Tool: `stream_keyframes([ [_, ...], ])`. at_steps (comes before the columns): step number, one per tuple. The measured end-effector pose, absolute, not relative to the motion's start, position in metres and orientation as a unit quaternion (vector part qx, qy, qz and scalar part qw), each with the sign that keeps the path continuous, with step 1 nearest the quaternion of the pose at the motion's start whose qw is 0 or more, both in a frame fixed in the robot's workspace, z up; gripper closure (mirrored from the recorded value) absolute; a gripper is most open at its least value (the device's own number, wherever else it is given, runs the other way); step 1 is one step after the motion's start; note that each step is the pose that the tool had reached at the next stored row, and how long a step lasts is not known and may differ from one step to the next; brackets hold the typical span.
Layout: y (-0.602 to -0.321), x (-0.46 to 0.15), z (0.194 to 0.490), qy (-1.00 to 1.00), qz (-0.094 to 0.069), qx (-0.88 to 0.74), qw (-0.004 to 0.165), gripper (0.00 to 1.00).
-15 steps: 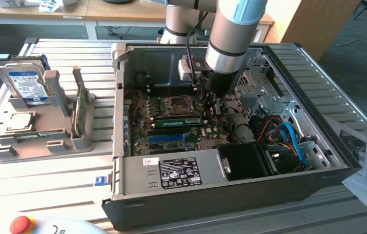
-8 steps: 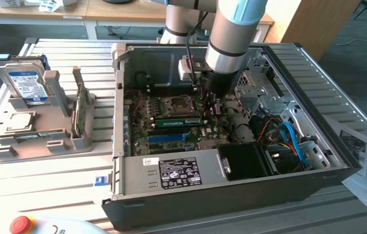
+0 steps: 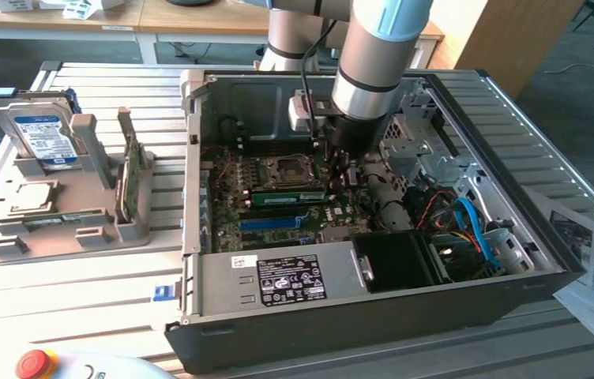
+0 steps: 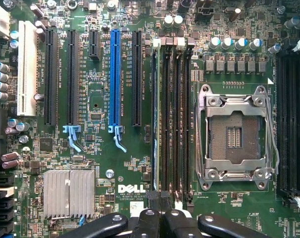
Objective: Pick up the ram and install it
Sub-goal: 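Press down the ram until it locks into place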
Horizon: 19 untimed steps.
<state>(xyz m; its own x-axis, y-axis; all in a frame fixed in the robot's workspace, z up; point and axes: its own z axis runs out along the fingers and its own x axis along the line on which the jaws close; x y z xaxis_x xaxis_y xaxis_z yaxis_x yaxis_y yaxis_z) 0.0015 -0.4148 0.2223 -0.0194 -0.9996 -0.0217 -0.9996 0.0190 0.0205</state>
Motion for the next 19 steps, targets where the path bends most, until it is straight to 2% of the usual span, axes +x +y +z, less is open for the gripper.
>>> stream_keyframes([
  [7,-0.415,0.001,0.224,0.714,0.015,-0.7,0.001,0.89],
  [19,-0.415,0.001,0.244,0.714,0.015,-0.7,0.0,0.89],
])
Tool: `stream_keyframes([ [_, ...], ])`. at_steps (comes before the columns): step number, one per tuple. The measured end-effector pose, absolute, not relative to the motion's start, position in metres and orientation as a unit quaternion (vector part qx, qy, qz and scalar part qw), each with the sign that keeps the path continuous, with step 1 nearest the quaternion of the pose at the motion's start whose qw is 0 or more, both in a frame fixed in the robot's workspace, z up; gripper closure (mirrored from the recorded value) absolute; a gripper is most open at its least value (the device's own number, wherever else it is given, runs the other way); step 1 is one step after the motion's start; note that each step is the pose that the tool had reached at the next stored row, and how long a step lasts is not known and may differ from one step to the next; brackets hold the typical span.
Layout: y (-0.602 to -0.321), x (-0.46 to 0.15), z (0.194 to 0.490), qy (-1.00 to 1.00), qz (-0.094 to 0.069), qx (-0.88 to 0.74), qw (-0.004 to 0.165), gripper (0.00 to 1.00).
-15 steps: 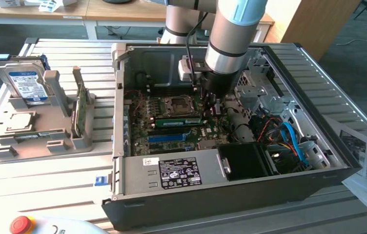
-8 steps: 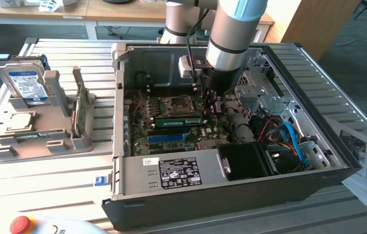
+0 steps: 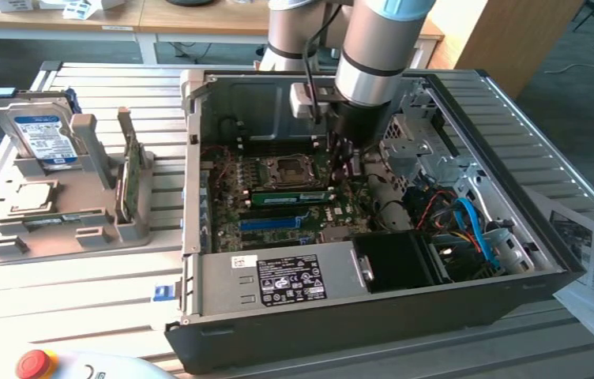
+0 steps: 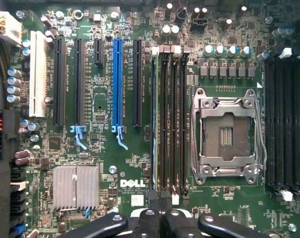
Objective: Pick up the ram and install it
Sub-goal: 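Press down the ram until it locks into place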
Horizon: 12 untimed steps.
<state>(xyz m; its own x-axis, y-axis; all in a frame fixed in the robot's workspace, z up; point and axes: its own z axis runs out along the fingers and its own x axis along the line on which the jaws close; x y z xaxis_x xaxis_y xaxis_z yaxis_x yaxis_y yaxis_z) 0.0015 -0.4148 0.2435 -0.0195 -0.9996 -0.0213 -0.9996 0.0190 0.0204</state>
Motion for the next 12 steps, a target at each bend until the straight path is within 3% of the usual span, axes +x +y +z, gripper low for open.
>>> stream_keyframes([
  [12,-0.415,0.001,0.257,0.714,0.014,-0.7,0.0,0.89],
])
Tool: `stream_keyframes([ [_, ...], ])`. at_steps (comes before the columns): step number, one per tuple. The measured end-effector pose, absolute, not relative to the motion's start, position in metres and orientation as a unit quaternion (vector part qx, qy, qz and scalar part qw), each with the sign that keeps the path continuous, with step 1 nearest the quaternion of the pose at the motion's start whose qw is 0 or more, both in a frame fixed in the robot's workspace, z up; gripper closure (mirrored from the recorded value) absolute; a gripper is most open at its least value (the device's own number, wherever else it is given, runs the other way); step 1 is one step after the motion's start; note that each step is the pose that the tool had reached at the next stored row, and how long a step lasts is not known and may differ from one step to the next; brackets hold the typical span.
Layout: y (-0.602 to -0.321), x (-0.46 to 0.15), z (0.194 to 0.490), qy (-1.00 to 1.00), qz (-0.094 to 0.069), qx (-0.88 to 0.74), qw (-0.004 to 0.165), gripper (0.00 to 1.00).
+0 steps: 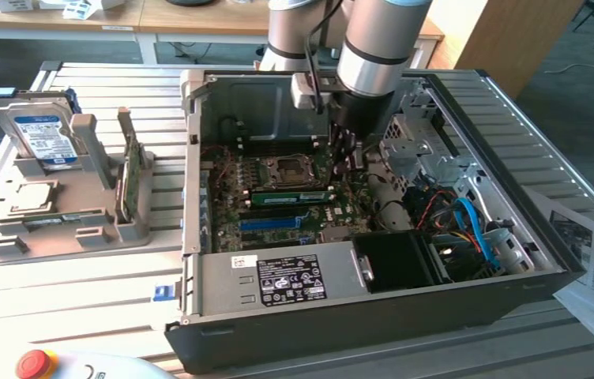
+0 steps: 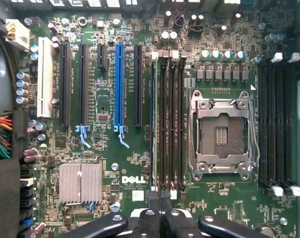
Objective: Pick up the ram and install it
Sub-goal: 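Press down the ram until it locks into place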
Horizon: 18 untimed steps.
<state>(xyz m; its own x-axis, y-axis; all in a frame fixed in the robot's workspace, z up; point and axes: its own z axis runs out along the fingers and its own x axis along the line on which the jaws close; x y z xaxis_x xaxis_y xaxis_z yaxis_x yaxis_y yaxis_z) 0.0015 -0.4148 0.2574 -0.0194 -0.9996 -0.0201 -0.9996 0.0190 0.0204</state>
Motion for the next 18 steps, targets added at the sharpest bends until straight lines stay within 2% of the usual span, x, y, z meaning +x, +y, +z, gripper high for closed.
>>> stream_keyframes([
  [18,-0.4148,-0.0006,0.2666,0.714,0.014,-0.7,0.0,0.89],
])
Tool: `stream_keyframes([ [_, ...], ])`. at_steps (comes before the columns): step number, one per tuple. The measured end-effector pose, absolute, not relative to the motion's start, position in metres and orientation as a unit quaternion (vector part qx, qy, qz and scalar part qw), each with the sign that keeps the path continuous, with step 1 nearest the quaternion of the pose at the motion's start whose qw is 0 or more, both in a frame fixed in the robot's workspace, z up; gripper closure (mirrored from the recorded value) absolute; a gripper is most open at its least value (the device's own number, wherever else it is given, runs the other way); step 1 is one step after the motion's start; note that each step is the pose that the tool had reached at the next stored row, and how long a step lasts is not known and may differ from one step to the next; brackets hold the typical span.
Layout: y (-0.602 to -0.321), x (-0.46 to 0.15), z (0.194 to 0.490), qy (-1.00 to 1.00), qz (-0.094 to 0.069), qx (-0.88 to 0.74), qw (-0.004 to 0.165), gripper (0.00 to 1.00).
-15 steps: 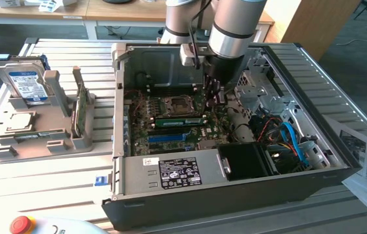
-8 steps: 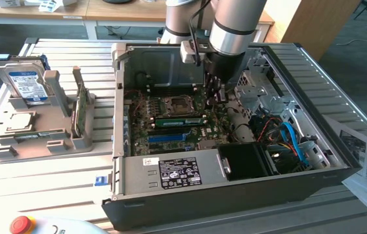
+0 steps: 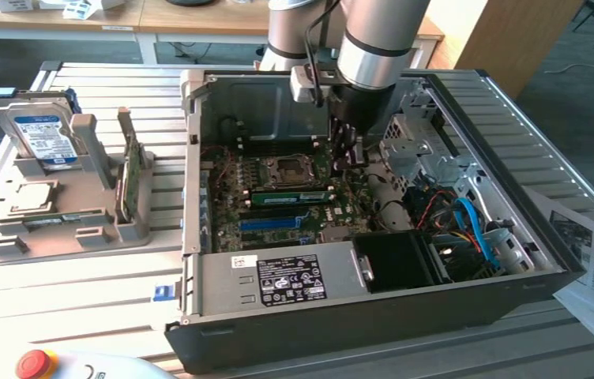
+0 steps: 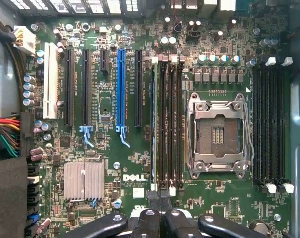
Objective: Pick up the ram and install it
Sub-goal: 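Press down the ram until it locks into place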
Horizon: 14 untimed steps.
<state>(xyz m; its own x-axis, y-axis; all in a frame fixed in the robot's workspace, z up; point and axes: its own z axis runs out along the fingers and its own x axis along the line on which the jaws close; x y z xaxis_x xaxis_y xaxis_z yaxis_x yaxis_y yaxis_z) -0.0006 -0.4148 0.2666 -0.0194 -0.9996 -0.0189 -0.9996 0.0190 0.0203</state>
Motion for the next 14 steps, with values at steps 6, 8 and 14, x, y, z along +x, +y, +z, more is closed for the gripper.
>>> stream_keyframes([
  [6,-0.415,-0.01,0.267,-0.714,-0.014,0.7,0.0,0.89],
  [8,-0.415,-0.016,0.266,-0.714,-0.013,0.7,0.0,0.89],
  [14,-0.415,-0.027,0.267,-0.714,-0.013,0.7,-0.001,0.89],
])
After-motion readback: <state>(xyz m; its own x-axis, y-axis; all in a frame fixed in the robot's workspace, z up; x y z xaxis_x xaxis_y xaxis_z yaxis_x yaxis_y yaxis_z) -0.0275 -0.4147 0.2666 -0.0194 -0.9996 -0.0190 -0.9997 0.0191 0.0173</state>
